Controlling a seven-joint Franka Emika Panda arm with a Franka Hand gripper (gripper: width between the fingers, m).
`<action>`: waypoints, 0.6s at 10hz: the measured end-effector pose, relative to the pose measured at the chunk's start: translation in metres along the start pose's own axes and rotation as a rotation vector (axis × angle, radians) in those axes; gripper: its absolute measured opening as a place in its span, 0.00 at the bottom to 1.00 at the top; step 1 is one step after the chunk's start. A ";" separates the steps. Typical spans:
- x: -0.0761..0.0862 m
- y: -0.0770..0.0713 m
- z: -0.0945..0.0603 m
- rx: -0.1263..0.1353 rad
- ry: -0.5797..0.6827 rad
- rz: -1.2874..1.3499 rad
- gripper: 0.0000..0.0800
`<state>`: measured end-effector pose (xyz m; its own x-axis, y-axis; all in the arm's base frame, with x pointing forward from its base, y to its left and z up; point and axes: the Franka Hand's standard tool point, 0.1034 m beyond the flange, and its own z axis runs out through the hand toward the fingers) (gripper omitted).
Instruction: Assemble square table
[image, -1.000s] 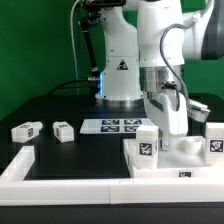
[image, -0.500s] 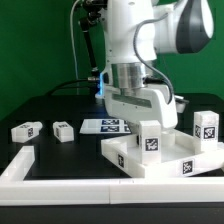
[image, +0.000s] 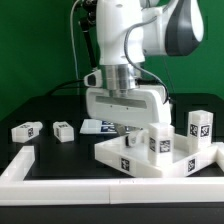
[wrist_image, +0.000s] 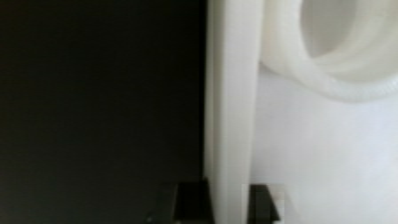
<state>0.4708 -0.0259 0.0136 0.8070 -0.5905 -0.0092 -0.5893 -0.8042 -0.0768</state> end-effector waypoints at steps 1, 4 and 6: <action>0.007 -0.004 -0.002 -0.010 -0.024 -0.160 0.07; 0.004 -0.007 0.000 -0.030 -0.028 -0.379 0.07; 0.015 -0.002 0.001 -0.029 -0.035 -0.637 0.07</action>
Offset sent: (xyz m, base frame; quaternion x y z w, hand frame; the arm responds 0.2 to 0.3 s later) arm 0.0000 0.0000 0.0000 0.0000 0.0000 -0.1938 0.9810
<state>0.4841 -0.0330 0.0129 1.0000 0.0059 -0.0028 0.0057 -0.9987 -0.0510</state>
